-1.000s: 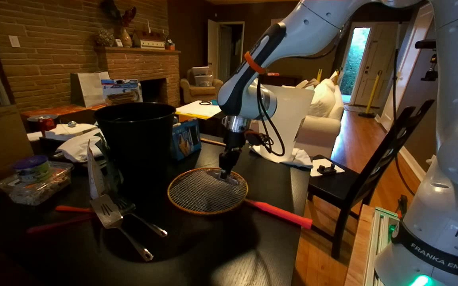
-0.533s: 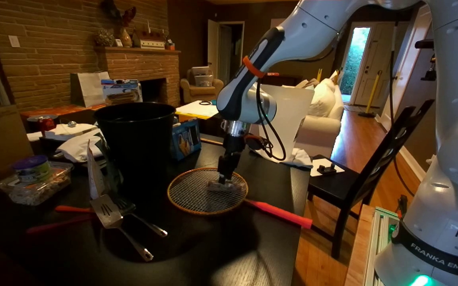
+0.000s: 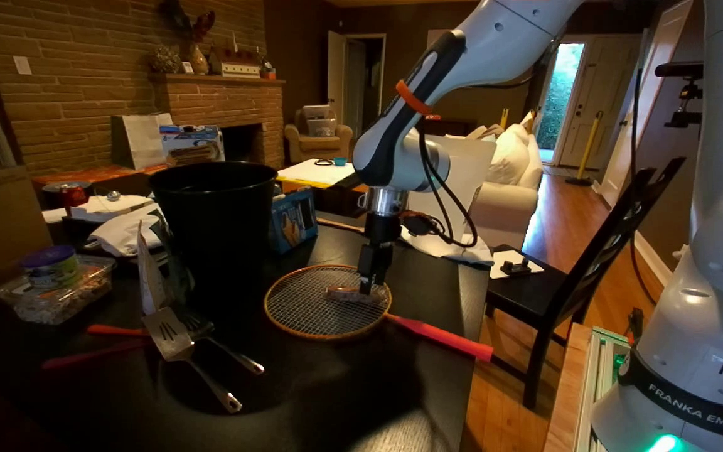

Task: Put the packet on the tennis racket then use the racket to put the packet in the black bin.

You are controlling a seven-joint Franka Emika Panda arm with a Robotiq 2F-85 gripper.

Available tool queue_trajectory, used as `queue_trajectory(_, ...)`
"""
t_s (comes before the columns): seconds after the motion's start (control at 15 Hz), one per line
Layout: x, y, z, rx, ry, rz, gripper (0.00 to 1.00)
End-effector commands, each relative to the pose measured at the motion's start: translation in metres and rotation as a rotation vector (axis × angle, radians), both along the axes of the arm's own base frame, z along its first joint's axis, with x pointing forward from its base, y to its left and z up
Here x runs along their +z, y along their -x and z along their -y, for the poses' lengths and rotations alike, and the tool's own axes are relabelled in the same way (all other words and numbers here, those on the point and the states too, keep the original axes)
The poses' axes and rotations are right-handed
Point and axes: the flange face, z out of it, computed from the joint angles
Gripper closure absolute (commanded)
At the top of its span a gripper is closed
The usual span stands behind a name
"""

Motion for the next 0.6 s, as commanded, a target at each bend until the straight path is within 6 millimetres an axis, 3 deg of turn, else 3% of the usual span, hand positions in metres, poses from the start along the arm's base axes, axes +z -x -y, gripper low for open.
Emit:
queue_trajectory(0.0,0.021,0.032,0.004,0.028,0.04,-0.009,0.0)
queue_trajectory(0.4,0.024,0.063,0.013,0.017,0.067,0.0,0.0)
queue_trajectory(0.47,0.02,0.047,0.016,-0.003,0.058,0.0,0.0)
queue_trajectory(0.53,0.018,0.052,0.015,-0.003,0.058,-0.006,0.0)
